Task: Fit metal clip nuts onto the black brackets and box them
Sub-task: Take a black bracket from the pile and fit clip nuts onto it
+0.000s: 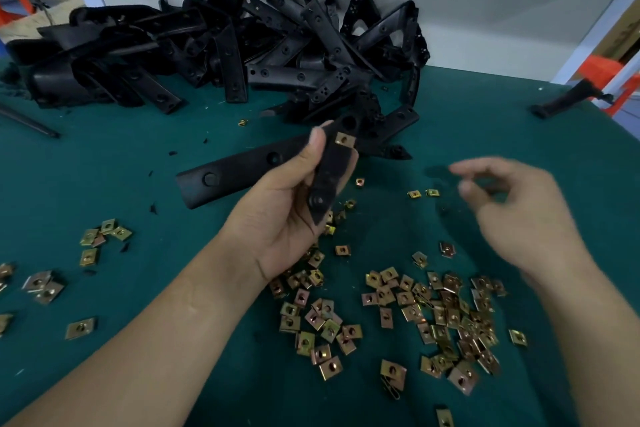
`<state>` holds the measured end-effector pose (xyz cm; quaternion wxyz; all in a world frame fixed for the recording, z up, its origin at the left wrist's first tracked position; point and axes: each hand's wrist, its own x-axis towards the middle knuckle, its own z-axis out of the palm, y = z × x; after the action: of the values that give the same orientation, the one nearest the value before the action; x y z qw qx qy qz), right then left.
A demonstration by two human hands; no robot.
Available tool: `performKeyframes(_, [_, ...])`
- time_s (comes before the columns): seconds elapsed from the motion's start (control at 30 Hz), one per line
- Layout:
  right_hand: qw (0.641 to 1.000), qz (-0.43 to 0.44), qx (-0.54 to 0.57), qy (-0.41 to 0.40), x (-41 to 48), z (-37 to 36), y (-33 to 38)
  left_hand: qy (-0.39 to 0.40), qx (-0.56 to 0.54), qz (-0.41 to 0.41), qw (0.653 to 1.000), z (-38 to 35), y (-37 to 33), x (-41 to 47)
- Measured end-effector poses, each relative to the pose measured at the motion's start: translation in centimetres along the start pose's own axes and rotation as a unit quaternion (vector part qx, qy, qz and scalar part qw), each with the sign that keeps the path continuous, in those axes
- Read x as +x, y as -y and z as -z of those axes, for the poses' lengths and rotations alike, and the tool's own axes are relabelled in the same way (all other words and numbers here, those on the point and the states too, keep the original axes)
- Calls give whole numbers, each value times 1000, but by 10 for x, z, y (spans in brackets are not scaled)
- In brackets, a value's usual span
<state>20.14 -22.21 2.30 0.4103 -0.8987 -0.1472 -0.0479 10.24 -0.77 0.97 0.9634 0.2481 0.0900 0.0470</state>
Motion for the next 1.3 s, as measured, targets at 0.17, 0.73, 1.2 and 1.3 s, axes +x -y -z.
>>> performKeyframes(0.17, [978,-43,-153,132,5,10,-19,-23,-41,7,999,2,-1,3])
performKeyframes(0.73, [984,71,145,71,-5,-11,2,-22,32,-4,999,7,2,5])
performKeyframes(1.2, [865,-68,456,196,-29,-33,40,23,73,-19,997,10,7,7])
performKeyframes(1.3, [857,-96,463,206,-30,-34,44,28,86,-25,996,10,8,7])
